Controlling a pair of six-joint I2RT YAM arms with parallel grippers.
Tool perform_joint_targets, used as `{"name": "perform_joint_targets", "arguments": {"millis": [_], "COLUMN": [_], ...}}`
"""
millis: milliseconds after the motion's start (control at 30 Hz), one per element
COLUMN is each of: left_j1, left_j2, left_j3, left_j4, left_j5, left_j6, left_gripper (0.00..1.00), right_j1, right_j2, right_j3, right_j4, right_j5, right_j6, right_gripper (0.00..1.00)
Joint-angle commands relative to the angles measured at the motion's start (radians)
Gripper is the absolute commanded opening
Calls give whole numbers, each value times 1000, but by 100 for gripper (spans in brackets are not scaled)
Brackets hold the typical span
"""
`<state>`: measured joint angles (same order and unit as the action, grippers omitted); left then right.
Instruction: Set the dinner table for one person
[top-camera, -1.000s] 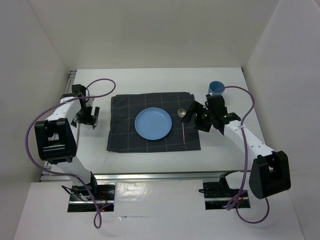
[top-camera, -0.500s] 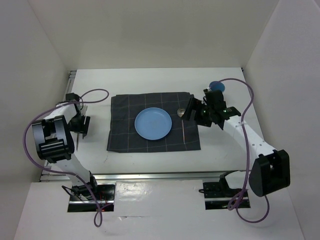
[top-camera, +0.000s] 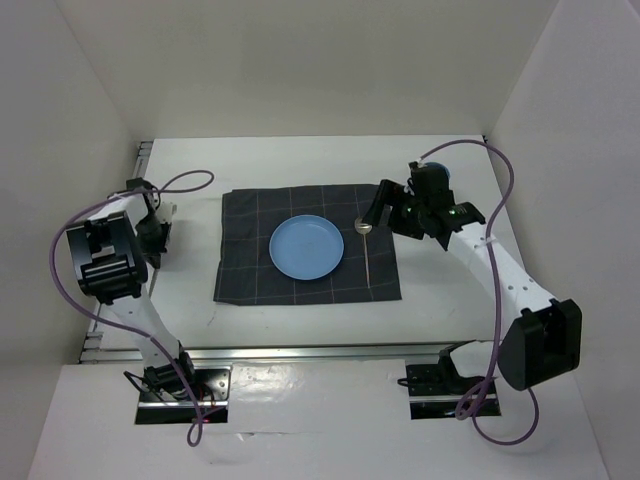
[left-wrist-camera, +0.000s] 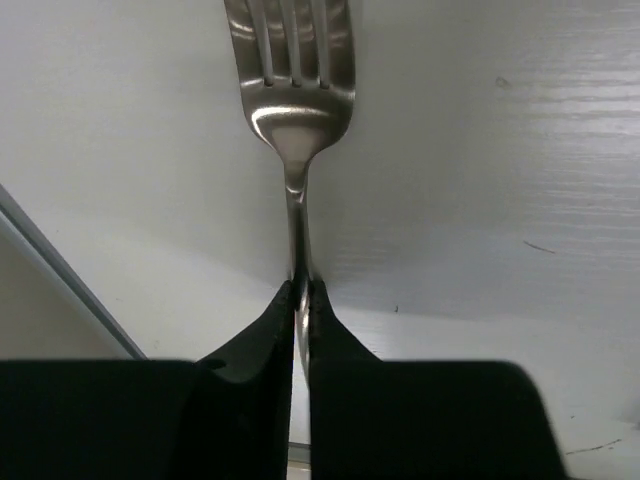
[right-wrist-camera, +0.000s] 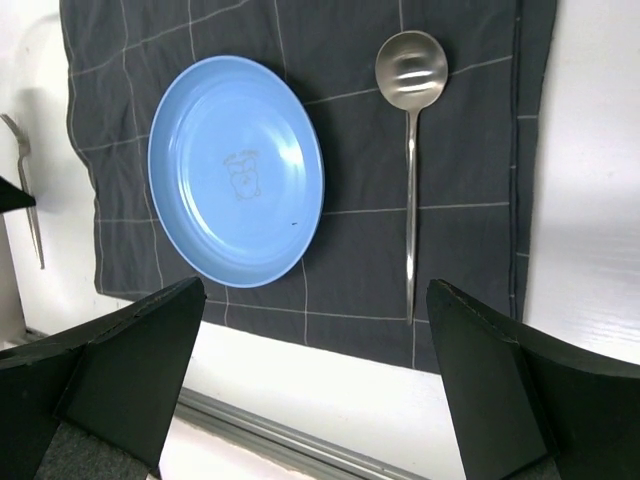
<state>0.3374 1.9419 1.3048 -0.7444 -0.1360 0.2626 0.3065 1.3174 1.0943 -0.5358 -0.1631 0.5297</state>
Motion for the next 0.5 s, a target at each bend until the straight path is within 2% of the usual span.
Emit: {"name": "perform_joint_targets", "arguments": {"millis": [0, 233, 467], "left_j1": [15, 83, 83], "left_j2": [95, 74, -101], "left_j3": [-30, 22, -62], "left_j4": [19, -59, 10], "left_j5": [148, 383, 382], "left_j6": [-8, -58, -215], "left_gripper": [0, 0, 0], "right_j1": [9, 9, 9], "right_j2": [-69, -101, -141], "right_j3": [45, 45, 6], "right_j4": [-26, -36, -26], "right_j5": [57, 100, 100], "right_j6": [-7, -7, 3], "right_gripper": [100, 100, 100]}}
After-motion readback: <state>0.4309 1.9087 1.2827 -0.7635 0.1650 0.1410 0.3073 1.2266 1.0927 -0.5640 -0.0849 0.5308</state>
